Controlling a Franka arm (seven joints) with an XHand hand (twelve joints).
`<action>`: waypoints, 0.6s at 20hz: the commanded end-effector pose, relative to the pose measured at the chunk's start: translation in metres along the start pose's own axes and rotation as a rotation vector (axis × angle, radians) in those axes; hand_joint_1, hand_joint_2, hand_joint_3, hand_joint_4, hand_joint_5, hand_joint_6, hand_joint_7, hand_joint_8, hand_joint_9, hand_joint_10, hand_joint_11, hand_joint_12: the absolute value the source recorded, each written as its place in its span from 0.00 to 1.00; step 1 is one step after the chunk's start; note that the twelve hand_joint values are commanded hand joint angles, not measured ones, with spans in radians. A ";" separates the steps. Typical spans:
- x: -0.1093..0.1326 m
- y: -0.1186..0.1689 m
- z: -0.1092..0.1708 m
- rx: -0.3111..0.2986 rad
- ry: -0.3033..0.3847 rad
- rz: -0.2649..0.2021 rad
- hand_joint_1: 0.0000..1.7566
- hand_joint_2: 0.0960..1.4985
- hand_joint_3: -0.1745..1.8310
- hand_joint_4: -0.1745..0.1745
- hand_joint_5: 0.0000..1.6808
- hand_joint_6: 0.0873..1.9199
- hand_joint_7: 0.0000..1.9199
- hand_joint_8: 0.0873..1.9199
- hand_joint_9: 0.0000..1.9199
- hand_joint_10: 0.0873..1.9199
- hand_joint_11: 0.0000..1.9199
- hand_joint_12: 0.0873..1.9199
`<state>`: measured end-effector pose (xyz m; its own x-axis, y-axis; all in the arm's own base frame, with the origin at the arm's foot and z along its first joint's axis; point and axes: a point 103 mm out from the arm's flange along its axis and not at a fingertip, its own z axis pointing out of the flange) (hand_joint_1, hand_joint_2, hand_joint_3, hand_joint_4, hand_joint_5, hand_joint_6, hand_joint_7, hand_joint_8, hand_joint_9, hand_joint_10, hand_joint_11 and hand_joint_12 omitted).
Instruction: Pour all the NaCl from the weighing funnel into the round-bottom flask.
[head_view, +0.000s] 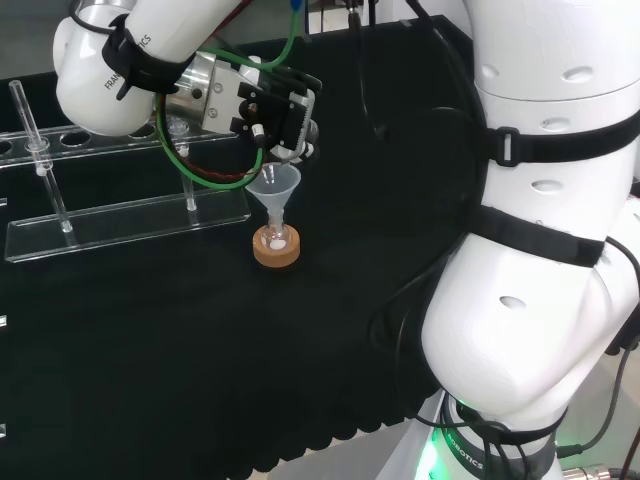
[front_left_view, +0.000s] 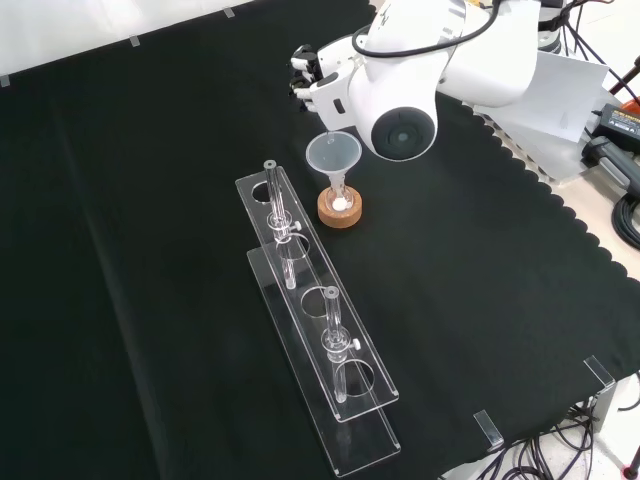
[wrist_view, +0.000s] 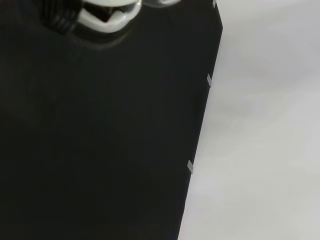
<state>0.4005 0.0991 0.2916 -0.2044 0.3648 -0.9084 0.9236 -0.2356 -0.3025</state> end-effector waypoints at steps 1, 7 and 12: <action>0.000 0.000 -0.001 -0.002 0.000 0.000 0.64 0.45 0.33 1.00 0.78 0.24 0.44 0.31 0.68 0.00 0.55 0.43; -0.001 -0.001 0.002 0.001 0.014 0.000 0.64 0.45 0.33 1.00 0.78 0.24 0.44 0.31 0.68 0.00 0.55 0.43; 0.000 0.001 0.010 0.008 0.048 -0.009 0.64 0.45 0.33 1.00 0.78 0.24 0.44 0.31 0.68 0.00 0.55 0.43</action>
<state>0.3992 0.0950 0.2906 -0.1991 0.3846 -0.9014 0.9232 -0.2350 -0.3042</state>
